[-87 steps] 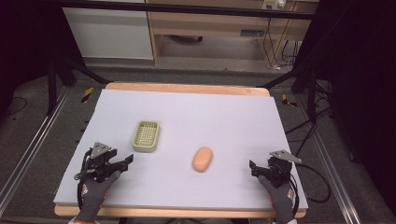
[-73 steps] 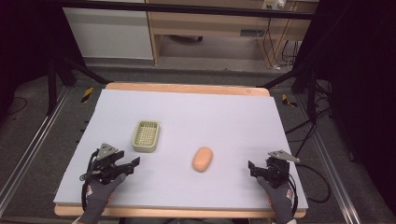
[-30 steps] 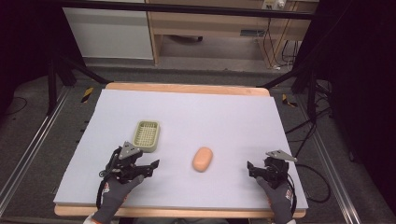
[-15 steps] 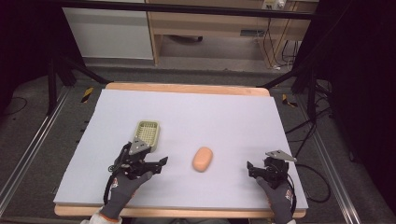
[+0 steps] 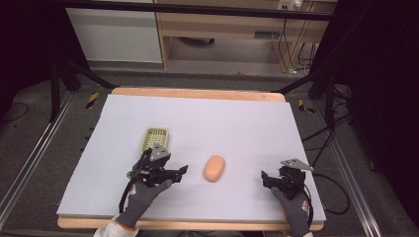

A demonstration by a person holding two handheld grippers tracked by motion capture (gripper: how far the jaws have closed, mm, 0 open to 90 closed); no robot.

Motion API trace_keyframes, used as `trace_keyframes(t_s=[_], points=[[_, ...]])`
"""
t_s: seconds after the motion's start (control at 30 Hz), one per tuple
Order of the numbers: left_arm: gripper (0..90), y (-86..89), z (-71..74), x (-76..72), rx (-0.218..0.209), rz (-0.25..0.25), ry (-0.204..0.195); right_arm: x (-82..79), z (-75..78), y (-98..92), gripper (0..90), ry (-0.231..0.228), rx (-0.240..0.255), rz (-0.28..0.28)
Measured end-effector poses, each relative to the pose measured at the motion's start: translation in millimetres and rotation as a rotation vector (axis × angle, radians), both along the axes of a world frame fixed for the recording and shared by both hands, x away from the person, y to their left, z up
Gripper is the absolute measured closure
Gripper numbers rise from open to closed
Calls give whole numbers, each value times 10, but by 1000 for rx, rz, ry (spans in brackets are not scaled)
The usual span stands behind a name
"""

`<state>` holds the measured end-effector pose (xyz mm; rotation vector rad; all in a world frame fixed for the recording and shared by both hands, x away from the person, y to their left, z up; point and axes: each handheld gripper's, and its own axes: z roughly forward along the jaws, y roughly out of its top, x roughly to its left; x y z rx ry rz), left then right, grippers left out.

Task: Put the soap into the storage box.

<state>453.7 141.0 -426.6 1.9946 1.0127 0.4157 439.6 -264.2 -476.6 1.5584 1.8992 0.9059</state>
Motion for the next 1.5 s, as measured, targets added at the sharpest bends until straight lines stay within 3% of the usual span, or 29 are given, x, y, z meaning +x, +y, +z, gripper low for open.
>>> trace_keyframes(t_s=[1.5], points=[[221,-615,-16,214,32,-97,21,3,-4,16,63,3,-2,5]])
